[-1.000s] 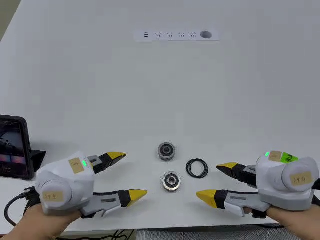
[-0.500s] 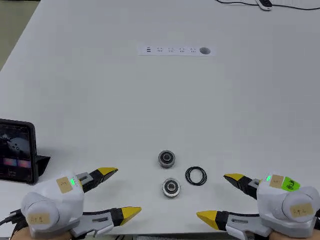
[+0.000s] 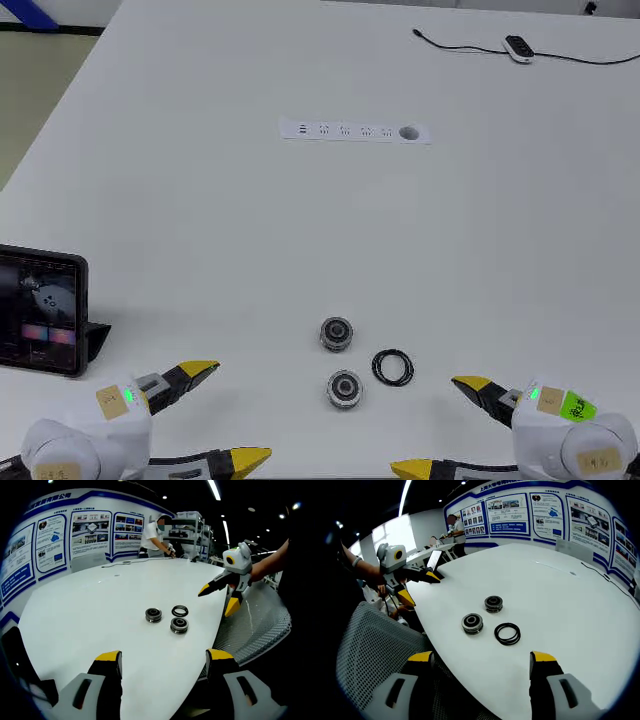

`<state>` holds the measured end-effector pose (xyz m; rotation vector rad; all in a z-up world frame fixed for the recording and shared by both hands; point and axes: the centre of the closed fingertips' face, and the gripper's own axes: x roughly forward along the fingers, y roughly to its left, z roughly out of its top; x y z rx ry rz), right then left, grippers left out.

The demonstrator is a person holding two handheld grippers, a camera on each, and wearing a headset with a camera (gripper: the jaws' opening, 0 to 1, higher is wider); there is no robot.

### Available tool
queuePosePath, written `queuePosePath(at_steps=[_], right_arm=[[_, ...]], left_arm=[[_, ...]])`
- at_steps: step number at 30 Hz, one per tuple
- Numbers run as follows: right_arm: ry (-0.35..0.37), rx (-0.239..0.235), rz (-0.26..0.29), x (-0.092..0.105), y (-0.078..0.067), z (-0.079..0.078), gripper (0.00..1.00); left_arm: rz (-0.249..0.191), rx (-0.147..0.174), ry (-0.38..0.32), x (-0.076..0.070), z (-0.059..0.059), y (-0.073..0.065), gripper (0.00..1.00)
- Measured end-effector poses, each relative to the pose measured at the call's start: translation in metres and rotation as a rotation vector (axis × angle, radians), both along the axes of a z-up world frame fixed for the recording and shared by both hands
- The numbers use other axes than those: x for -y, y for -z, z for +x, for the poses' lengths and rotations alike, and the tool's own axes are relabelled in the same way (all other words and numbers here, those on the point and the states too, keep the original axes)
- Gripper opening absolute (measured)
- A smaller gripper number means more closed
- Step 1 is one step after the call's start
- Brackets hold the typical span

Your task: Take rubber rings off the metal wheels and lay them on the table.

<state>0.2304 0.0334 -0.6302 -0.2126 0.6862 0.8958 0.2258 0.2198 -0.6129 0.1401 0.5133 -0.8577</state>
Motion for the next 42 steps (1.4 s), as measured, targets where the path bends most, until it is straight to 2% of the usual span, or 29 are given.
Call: queuePosePath(at_steps=[7, 12, 15, 21, 27, 42], right_arm=[[0.009, 0.005, -0.007, 0.001, 0.003, -0.002, 0.85], [0.026, 0.006, -0.008, 0.004, 0.004, -0.002, 0.94], [0.028, 0.019, -0.014, 0.006, 0.005, -0.002, 0.99], [0.048, 0.004, -0.034, 0.017, 0.01, -0.002, 0.99], [0.063, 0.001, -0.028, 0.023, 0.01, -0.002, 0.99], [0.07, -0.02, -0.019, 0.021, 0.012, 0.001, 0.99]], left_arm=[[-0.003, 0.01, -0.012, -0.006, -0.001, 0.0, 0.74], [-0.005, -0.007, -0.023, -0.007, -0.003, 0.004, 0.84], [-0.004, -0.006, -0.025, -0.008, -0.003, 0.005, 0.84], [-0.005, -0.019, -0.042, -0.009, -0.003, 0.006, 0.91], [-0.004, -0.034, -0.056, -0.01, -0.003, 0.008, 0.96], [0.002, -0.045, -0.065, -0.013, -0.003, 0.011, 0.94]])
